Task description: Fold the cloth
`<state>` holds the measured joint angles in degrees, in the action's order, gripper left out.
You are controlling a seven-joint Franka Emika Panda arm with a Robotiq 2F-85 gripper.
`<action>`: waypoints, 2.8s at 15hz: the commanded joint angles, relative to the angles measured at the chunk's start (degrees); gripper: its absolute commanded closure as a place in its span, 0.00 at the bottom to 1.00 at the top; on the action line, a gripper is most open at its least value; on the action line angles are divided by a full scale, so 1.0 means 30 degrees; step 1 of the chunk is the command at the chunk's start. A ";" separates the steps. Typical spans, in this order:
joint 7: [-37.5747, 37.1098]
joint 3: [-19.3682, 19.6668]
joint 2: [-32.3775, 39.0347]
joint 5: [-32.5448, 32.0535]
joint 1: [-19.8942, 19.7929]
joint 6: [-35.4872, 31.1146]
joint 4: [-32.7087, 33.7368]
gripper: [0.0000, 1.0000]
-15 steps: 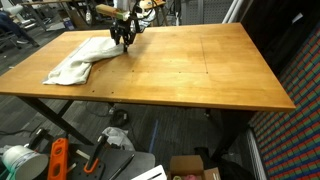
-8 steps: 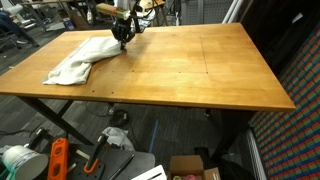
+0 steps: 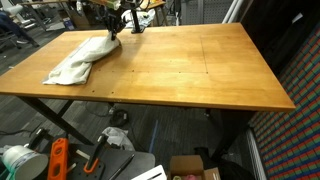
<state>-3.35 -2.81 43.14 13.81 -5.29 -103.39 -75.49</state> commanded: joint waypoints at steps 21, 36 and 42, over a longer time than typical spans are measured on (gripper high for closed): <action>-0.0892 -0.1815 -0.4044 0.2228 0.3328 -0.1821 -0.2814 0.99; -0.5890 -0.1900 -0.0053 0.3273 0.4362 -0.4099 0.2056 0.99; -0.7219 -0.2062 0.1375 0.3785 0.4262 -0.1692 0.4782 0.99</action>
<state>-22.24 -8.73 43.65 23.72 7.38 -111.36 -68.22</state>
